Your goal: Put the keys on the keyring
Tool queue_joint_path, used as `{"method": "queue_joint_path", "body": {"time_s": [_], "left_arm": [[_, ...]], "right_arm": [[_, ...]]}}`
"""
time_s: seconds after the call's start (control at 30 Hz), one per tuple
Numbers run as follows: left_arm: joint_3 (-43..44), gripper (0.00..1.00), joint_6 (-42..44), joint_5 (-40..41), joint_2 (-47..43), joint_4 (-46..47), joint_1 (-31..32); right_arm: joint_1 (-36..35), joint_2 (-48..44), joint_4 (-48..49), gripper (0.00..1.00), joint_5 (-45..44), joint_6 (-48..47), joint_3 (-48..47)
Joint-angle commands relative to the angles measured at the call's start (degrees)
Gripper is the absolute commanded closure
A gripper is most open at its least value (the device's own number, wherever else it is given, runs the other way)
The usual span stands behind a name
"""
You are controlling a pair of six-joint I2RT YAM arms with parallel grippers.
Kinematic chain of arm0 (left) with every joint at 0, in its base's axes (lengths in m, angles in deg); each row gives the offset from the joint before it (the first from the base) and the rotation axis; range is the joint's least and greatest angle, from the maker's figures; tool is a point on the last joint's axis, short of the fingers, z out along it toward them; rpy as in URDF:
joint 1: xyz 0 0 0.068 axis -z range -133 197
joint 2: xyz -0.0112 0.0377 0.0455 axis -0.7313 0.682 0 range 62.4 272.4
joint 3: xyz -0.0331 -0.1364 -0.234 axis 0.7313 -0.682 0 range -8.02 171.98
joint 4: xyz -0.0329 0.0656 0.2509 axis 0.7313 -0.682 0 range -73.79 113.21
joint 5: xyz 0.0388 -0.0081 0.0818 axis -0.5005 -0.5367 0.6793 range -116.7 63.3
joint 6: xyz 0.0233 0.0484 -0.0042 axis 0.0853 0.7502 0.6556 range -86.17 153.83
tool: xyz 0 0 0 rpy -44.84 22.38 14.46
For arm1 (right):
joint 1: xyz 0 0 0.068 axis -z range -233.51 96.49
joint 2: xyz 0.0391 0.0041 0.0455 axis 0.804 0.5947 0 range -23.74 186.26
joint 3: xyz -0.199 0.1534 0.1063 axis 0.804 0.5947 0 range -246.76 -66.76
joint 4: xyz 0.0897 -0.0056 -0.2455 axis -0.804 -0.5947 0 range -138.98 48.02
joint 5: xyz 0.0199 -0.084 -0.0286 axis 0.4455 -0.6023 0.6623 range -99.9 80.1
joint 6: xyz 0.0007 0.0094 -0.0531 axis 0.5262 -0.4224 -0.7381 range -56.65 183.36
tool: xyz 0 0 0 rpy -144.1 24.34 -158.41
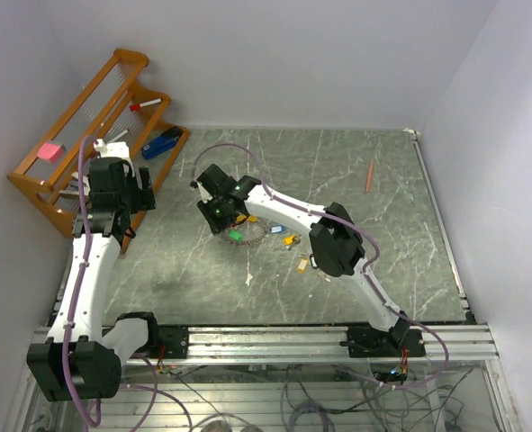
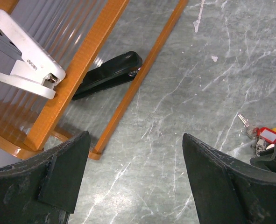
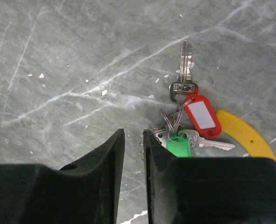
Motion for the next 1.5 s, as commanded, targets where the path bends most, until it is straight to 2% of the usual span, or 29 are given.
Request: {"method": "queue_joint_path", "body": {"time_s": [0.0, 0.27, 0.47, 0.8, 0.97, 1.03, 1.1, 1.17, 1.33, 1.47], "left_arm": [[0.65, 0.1, 0.53, 0.97, -0.8, 0.17, -0.58], [0.45, 0.11, 0.36, 0.92, -0.8, 0.51, -0.55], [0.45, 0.12, 0.52, 1.51, -0.8, 0.61, -0.59], [0.01, 0.13, 0.71, 1.93, -1.16, 0.85, -0.56], [-0.45, 0.13, 1.15, 2.23, -1.5, 0.78, -0.6], [-0.64, 0.13, 1.35, 1.88, -1.38, 0.85, -0.56], [-0.72, 0.13, 1.33, 1.39, -1.18, 1.06, -0.57], [-0.61, 0.14, 1.24, 0.67, -0.96, 1.46, -0.56], [-0.36, 0.15, 1.44, -1.61, -0.64, 1.33, -0.55], [-0.56, 0.15, 2.64, -1.7, -0.48, 1.05, -0.55]], "right_arm": [[0.02, 2.2, -5.94, 0.74, -3.82, 6.06, -4.22], [0.06, 3.62, -9.46, 0.72, -6.7, 12.32, -6.44], [0.0, 4.85, -9.52, 0.72, -5.69, 16.03, -8.04], [0.04, 6.75, -10.19, 0.75, -4.73, 17.87, -10.22], [-0.57, 0.39, -5.36, 0.74, -6.04, 5.84, -7.55], [0.29, -3.85, -3.61, 0.74, -0.96, 0.34, -6.42], [1.18, -6.08, -4.76, 0.7, 7.98, -4.89, -7.58], [1.55, -7.84, -6.05, 0.69, 12.41, -10.75, -8.06], [1.63, -14.99, 0.78, 0.69, 18.29, -30.02, 9.02], [1.48, -17.78, 4.18, 0.7, 22.45, -43.58, 17.42]]}}
